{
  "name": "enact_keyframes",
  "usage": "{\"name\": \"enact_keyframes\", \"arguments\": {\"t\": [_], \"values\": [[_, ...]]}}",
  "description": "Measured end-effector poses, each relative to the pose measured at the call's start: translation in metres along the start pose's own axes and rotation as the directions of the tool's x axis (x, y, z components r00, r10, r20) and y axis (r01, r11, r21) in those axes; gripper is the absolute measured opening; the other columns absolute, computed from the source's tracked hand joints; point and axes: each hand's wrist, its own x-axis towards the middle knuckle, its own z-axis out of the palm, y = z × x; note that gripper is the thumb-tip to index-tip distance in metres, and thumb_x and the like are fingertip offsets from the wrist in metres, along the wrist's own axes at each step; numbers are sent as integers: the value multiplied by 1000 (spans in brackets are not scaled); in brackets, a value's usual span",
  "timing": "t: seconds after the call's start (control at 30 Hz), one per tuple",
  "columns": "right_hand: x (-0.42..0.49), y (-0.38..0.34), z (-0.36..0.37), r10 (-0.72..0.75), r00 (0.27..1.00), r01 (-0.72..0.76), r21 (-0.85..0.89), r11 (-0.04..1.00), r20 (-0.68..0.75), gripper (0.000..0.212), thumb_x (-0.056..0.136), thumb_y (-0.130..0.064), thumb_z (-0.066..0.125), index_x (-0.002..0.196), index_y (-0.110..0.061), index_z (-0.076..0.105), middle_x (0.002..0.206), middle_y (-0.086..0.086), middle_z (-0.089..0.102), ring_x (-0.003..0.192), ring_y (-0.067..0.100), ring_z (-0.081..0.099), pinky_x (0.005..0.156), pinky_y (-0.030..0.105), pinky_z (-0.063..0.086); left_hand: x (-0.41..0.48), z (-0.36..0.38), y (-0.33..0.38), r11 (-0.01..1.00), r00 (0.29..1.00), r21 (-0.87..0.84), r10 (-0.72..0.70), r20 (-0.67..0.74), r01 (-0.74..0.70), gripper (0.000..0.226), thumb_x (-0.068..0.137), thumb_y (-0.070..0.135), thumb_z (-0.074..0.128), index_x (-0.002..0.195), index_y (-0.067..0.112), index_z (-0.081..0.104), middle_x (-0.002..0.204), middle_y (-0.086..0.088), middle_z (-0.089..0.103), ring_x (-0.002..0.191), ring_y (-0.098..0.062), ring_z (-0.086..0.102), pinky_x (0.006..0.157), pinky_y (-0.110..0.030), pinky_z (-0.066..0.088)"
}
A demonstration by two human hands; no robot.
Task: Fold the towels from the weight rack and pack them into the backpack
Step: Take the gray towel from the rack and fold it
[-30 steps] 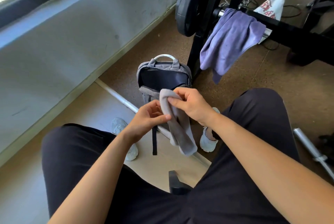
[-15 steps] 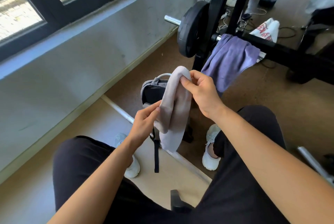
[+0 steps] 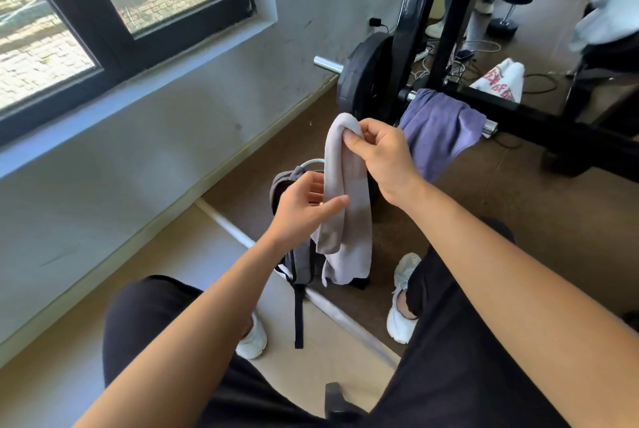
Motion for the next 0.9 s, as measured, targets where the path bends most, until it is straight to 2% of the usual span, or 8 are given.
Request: {"name": "enact_keyframes", "arguments": {"t": [0.1, 0.2, 0.3, 0.47, 0.57, 0.67, 0.8, 0.9], "values": [[-1, 1, -2, -1, 1000, 2, 42, 999, -31, 26, 97, -21, 65, 92, 4, 65, 78, 17, 60, 75, 13, 53, 68, 30, 45, 2, 16, -8, 996, 998, 87, -10, -56, 15, 33, 83, 43, 72, 83, 11, 64, 74, -4, 67, 68, -13, 60, 64, -42, 51], [-3, 4, -8, 0, 998, 4, 69, 998, -71, 23, 96, -19, 64, 86, 1, 64, 72, 6, 56, 73, 14, 50, 67, 33, 43, -8, 19, -24, 992, 999, 124, -35, 9, 33, 46, 95, 34, 65, 71, -4, 54, 59, -7, 48, 56, -12, 40, 58, -35, 32], [-2, 7, -16, -3, 993, 14, 97, 995, -119, 19, 96, -14, 64, 77, -11, 63, 67, -4, 53, 71, 11, 48, 65, 29, 40, -15, 6, -45, 967, 996, 241, -85, -17, 87, 44, 99, 24, 62, 59, 12, 50, 50, 10, 34, 52, -9, 28, 57, -34, 24], [12, 13, -21, -7, 985, 5, -13, 1000, -174, 29, 94, -16, 66, 67, -12, 56, 56, -16, 44, 58, 1, 38, 57, 18, 32, 4, -43, -48, 950, 898, 170, -175, -403, 262, 29, 97, 22, 54, 69, 15, 59, 58, 7, 52, 63, -24, 46, 59, -36, 38], [25, 11, -24, -31, 972, 7, -106, 994, -234, 32, 92, -22, 69, 73, 3, 60, 59, 1, 49, 59, 6, 38, 56, 23, 32, 26, -77, -27, 944, 821, 176, -140, -553, 280, 34, 98, 32, 52, 68, 16, 51, 59, 5, 48, 67, -26, 48, 62, -36, 44], [38, 5, -27, -59, 958, 8, -181, 984, -279, 39, 91, -27, 69, 75, 8, 61, 66, 25, 54, 60, 13, 39, 54, 27, 30, 48, -97, 1, 982, 765, 8, -144, -627, 191, 31, 100, 31, 53, 72, 18, 56, 60, 5, 45, 55, -14, 48, 48, -32, 51], [43, -4, -27, -29, 959, -37, -225, 974, -282, 41, 92, -27, 68, 75, 9, 58, 64, 20, 49, 59, 12, 39, 53, 29, 30, 55, -98, 33, 947, 786, -320, -208, -582, 14, 29, 107, 27, 52, 79, 20, 56, 73, 4, 46, 64, -3, 50, 57, -30, 62], [32, -4, -28, 52, 964, -93, -148, 985, -261, 38, 95, -23, 65, 72, 5, 53, 58, 12, 48, 41, 11, 44, 42, 24, 35, 42, -98, 31, 967, 815, -254, -120, -567, -35, 29, 107, 27, 53, 78, 21, 58, 68, 10, 48, 63, -1, 47, 56, -27, 57]]}}
